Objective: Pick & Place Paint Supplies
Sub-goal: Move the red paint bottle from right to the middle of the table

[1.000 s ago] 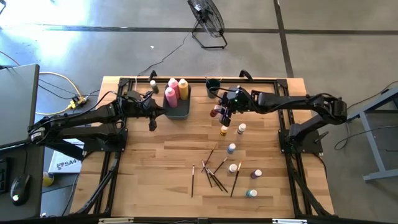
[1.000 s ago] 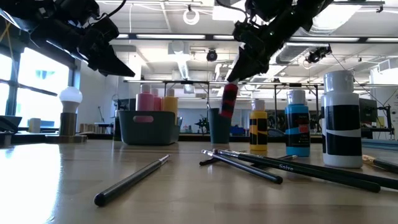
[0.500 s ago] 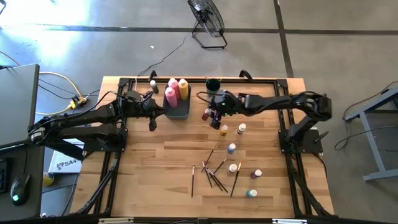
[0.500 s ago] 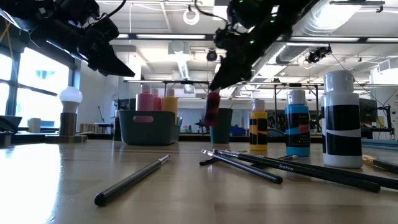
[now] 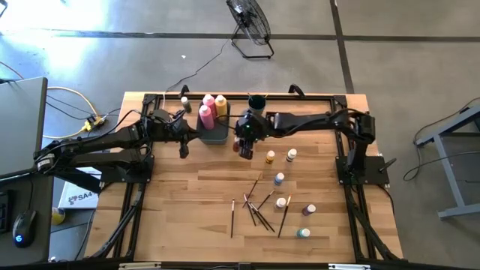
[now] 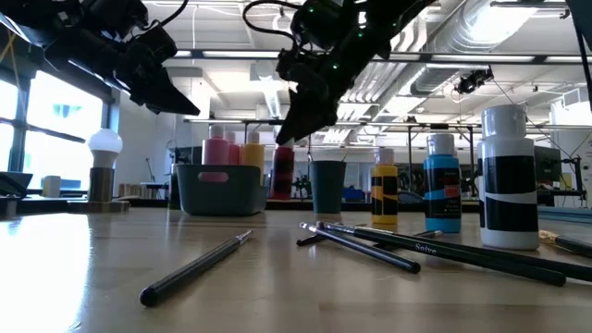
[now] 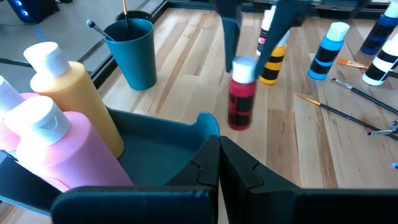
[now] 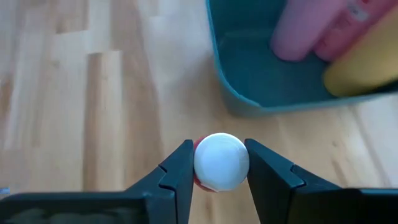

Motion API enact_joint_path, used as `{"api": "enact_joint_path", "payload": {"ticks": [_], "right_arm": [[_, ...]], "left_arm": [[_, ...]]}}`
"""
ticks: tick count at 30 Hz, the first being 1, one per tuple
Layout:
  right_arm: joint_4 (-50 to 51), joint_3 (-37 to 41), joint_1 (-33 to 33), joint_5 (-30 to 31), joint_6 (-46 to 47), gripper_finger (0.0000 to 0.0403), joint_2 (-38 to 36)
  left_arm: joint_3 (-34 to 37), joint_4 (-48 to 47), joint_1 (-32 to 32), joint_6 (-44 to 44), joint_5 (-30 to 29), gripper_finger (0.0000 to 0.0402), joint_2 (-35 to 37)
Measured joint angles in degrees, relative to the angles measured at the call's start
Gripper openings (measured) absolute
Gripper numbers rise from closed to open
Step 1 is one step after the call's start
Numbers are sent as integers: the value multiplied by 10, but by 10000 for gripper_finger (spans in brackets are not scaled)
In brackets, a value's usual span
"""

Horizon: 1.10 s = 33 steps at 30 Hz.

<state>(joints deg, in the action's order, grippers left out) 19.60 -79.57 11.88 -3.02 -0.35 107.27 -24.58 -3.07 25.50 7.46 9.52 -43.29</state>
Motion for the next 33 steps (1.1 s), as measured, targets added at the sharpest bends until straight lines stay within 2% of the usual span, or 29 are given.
{"api": "enact_joint_path", "payload": {"ticks": [14,22,33], "right_arm": [[-8,-7,-4,1,-3,121,27],[-4,-6,-4,23,-12,119,36],[-11,-6,-4,22,-25,149,38]], "left_arm": [[0,0,0,0,-1,0,0],[0,0,0,0,-1,0,0],[0,0,0,0,-3,0,0]]}}
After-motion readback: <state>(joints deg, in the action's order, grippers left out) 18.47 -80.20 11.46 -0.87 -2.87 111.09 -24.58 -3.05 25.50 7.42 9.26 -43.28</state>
